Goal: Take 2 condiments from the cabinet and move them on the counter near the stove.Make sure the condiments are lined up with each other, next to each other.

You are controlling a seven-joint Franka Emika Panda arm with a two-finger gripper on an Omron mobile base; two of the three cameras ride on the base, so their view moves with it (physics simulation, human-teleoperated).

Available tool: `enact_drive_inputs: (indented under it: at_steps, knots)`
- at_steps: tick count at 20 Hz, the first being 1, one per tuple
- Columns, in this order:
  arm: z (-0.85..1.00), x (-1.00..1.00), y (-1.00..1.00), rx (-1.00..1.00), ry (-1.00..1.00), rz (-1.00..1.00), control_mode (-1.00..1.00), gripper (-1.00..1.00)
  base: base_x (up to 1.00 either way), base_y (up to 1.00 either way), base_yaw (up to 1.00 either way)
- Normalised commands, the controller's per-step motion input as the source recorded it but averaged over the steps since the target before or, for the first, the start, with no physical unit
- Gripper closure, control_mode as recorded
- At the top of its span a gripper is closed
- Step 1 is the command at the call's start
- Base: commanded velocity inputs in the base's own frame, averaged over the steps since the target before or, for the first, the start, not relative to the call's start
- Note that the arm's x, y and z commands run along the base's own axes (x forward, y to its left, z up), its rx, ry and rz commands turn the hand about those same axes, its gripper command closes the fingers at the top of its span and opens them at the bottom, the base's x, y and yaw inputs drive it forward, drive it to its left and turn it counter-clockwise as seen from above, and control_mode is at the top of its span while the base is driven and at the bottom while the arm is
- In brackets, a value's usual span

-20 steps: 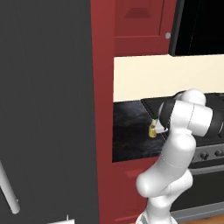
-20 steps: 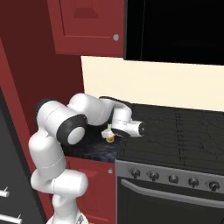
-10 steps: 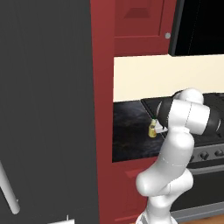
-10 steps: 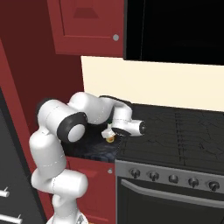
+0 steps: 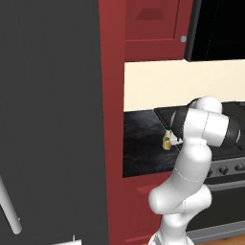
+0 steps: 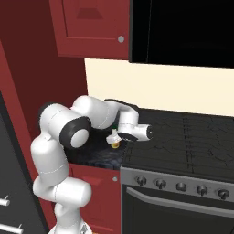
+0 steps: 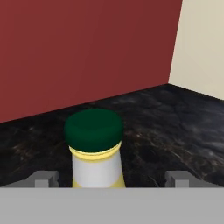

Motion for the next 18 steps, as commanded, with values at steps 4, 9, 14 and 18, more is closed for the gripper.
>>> enact_drive_inputs:
  at_steps: [4,9,14,18]
  knots:
    - [0.00,-0.02,0.00,0.00,0.00,0.04,-1.00,-1.00,0.00,0.00,0.00]
    - [0.00,-0.01,0.00,0.00,0.00,0.04,-1.00,-1.00,0.00,0.00,0.00]
    - [0.09,0.00,0.00,0.00,0.00,0.06,-1.00,-1.00,0.00,0.00,0.00]
    - [0.18,-0.01,0.00,0.00,0.00,0.07,-1.00,-1.00,0.00,0.00,0.00]
